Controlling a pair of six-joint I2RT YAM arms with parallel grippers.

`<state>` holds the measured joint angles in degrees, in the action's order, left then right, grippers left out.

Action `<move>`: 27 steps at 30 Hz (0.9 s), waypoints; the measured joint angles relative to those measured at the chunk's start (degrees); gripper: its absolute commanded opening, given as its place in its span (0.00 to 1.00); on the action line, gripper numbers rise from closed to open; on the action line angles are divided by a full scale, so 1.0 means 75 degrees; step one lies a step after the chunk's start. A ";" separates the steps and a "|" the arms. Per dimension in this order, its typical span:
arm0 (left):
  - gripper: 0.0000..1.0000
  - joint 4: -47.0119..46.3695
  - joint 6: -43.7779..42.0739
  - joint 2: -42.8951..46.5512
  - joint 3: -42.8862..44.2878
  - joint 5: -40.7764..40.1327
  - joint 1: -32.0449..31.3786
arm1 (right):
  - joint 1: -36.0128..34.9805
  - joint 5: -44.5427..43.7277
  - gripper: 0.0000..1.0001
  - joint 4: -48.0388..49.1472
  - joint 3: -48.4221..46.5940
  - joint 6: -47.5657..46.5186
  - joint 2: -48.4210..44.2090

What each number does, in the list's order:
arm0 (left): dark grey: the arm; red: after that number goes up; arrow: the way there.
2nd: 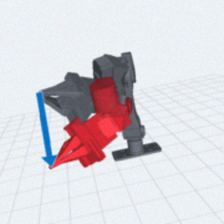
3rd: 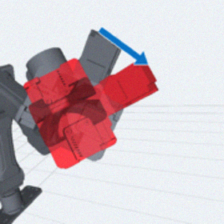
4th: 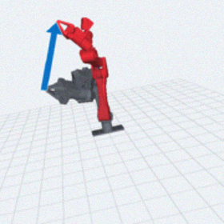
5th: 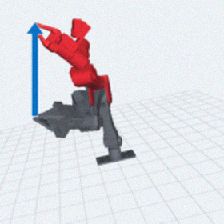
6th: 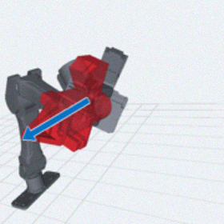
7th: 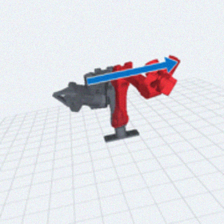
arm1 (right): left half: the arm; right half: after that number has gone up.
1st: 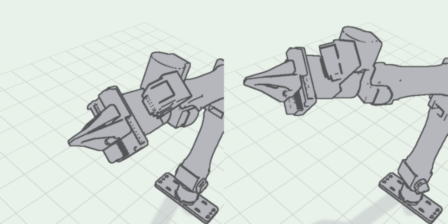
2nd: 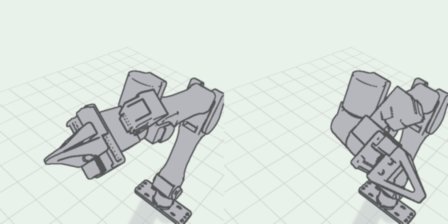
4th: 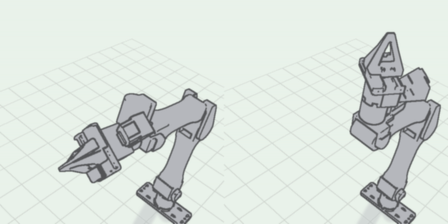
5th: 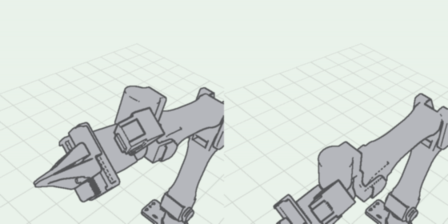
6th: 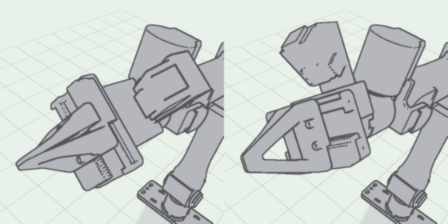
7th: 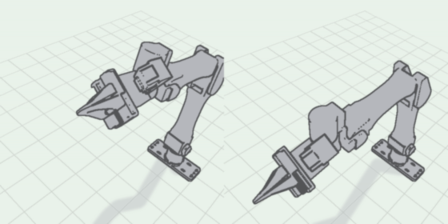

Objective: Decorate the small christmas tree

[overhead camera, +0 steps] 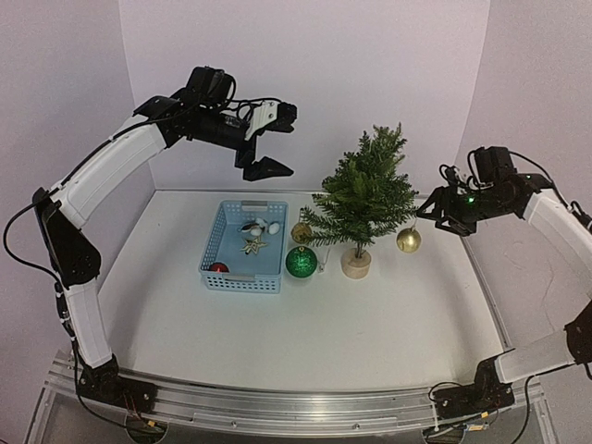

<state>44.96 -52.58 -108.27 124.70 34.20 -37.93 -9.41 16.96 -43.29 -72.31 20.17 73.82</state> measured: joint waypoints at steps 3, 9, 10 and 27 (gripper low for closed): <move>1.00 0.0022 0.0027 0.0002 -0.0014 0.0002 0.0109 | 0.0002 0.0125 0.88 -0.0246 -0.0137 -0.0113 -0.0154; 1.00 0.0446 0.0203 0.0238 -0.0573 0.0012 0.0667 | -0.0001 0.0391 0.93 -0.0595 -0.0454 -0.0252 -0.0541; 1.00 0.0589 0.0230 0.0312 -0.0767 -0.0004 0.0771 | 0.0001 0.0419 0.94 -0.0623 -0.0518 -0.0263 -0.0566; 0.83 0.2590 0.0866 -0.0853 -0.3042 -0.2782 0.1231 | 0.0002 0.0549 0.95 -0.0818 -0.0942 -0.0446 -0.0670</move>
<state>64.38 -46.09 -114.67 101.89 13.33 -28.70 -9.39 21.08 -49.43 -79.37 16.82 68.79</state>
